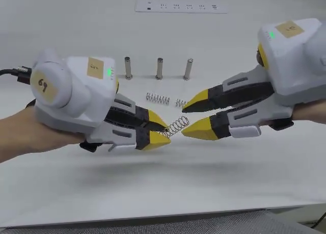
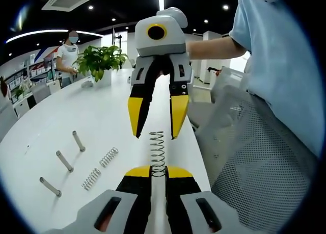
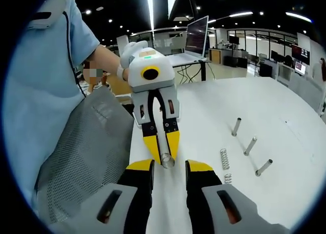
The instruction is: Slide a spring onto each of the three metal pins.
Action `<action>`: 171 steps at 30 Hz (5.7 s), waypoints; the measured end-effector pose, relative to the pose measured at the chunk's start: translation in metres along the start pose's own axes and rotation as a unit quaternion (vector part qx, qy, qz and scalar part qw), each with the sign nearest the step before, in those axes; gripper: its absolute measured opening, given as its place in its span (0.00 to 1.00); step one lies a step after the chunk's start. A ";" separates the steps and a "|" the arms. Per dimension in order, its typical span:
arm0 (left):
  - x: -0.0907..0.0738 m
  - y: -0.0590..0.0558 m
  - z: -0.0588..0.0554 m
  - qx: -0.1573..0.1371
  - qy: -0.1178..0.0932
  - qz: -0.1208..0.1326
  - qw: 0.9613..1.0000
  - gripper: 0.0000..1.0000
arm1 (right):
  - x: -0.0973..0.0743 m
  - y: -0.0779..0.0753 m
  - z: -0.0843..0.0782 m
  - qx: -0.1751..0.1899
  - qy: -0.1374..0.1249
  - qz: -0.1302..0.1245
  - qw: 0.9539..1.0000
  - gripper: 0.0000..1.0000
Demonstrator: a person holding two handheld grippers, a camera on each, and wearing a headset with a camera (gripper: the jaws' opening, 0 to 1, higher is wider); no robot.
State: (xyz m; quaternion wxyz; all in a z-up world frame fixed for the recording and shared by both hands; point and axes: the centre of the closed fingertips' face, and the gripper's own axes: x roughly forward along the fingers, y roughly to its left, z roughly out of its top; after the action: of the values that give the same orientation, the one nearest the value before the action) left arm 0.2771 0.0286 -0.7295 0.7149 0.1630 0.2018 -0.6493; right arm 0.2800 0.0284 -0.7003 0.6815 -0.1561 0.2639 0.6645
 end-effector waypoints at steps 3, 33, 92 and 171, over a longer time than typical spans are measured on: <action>0.002 -0.003 -0.002 0.007 0.008 -0.006 1.000 0.01 | 0.003 0.002 -0.002 -0.009 0.011 0.006 1.000 0.22; 0.007 -0.006 -0.006 0.015 0.031 -0.025 0.999 0.01 | 0.023 0.013 -0.015 -0.054 0.073 0.034 0.995 0.13; -0.012 0.019 -0.024 -0.071 -0.023 0.091 0.993 0.52 | 0.027 0.001 -0.022 -0.064 0.105 0.036 0.992 0.08; -0.089 0.062 -0.056 -0.155 -0.085 0.267 0.948 0.94 | 0.045 -0.143 0.051 -0.141 0.247 0.018 0.959 0.08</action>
State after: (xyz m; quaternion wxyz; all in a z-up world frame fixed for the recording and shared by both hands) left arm 0.3273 0.1398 -0.7351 0.8928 0.0425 0.1880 -0.4072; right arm 0.4277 0.0848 -0.7041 0.5539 -0.4048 0.3304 0.6482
